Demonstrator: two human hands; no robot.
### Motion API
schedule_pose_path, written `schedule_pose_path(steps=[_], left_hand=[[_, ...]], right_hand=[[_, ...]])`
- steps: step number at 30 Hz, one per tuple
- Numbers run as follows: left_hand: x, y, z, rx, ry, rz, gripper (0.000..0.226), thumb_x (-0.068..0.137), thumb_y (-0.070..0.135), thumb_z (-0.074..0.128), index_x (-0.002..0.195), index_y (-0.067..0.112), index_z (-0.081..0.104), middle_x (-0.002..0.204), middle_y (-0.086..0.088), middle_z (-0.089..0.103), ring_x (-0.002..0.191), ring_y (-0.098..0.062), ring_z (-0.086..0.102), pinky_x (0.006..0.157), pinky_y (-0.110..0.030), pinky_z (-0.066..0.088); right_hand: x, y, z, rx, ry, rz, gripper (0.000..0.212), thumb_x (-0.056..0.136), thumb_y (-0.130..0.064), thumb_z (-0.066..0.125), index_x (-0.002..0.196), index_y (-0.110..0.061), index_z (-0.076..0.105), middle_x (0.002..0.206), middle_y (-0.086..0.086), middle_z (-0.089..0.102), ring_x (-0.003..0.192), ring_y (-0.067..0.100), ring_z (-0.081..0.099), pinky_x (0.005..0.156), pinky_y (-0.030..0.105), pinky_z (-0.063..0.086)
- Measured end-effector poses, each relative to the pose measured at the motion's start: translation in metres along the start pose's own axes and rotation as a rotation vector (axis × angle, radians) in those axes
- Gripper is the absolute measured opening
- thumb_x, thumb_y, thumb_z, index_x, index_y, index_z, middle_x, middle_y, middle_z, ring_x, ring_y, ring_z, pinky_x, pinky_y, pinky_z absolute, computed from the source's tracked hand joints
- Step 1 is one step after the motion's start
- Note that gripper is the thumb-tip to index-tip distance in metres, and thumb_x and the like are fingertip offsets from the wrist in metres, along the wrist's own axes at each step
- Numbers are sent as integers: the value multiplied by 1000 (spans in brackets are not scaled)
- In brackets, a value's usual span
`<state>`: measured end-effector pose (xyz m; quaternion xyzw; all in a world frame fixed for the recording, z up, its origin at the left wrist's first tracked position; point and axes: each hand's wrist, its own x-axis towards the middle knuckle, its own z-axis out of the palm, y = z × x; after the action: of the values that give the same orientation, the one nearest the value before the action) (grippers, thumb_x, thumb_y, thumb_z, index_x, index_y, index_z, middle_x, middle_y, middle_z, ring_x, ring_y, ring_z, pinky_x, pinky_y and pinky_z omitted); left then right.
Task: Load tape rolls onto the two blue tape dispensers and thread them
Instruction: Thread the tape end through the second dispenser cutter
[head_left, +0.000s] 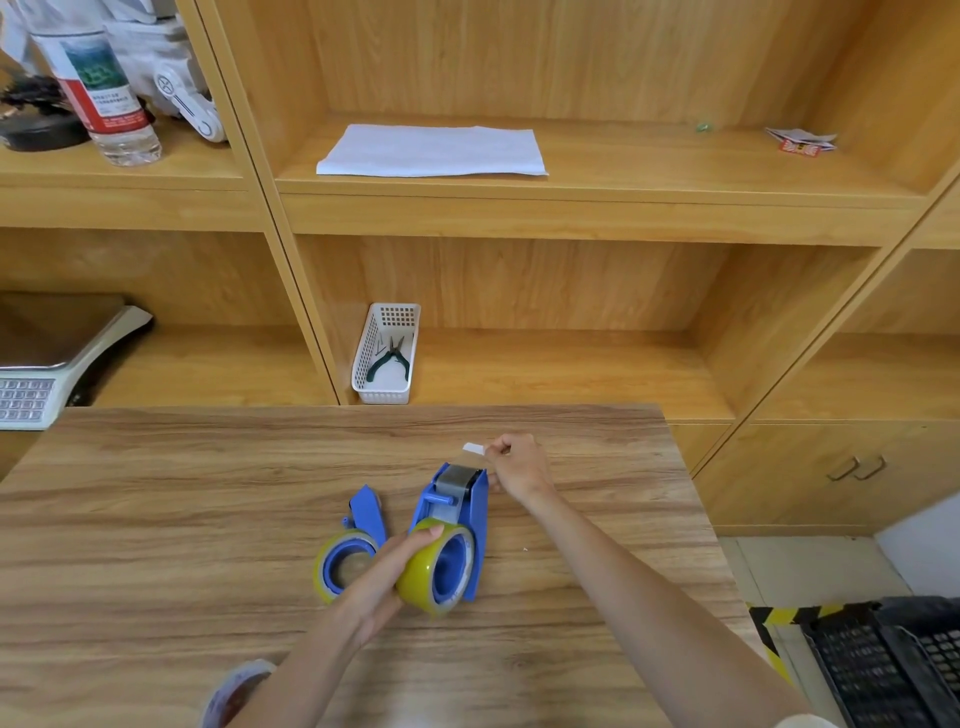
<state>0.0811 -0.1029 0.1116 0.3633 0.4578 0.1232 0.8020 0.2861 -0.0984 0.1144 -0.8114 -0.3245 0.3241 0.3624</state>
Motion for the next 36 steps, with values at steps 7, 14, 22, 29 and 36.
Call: schedule_pose_path(steps=[7,14,22,29,36], left_hand=[[8,-5,-6,14,43,33,62,70,41,83,121,10,67,104,-9,76,96,-23,70,77,-37,54],[15,-4,-9,51,89,3,100,42,57,91,126,13,60,112,-10,74,104,-26,70,75,-37,56],[10,-1,0,-99,15,26,41,83,34,70,115,9,69,95,-9,77,86,-23,71,75,-40,55],[22,8,6,-329,15,-20,33,90,41,61,108,14,69,102,-12,75,106,-35,63,100,-57,45],[38,13,-2,-301,-2,-98,47,90,51,58,118,15,66,123,-15,69,116,-36,63,100,-58,47]], right_hand=[[2,6,-5,413,-179,324,13,94,-9,60,100,0,69,86,7,69,64,11,67,50,15,55],[2,13,-7,588,-337,560,3,90,-8,64,92,-10,65,89,6,68,79,19,66,53,22,57],[1,11,-5,666,-381,530,26,90,-12,64,116,-8,65,106,5,67,86,20,66,52,23,55],[-10,8,1,655,-540,275,26,88,-35,71,111,-23,65,107,-3,70,93,17,65,82,35,53],[-13,6,9,379,-402,33,47,81,-18,80,123,-20,58,117,-2,64,93,11,66,67,25,57]])
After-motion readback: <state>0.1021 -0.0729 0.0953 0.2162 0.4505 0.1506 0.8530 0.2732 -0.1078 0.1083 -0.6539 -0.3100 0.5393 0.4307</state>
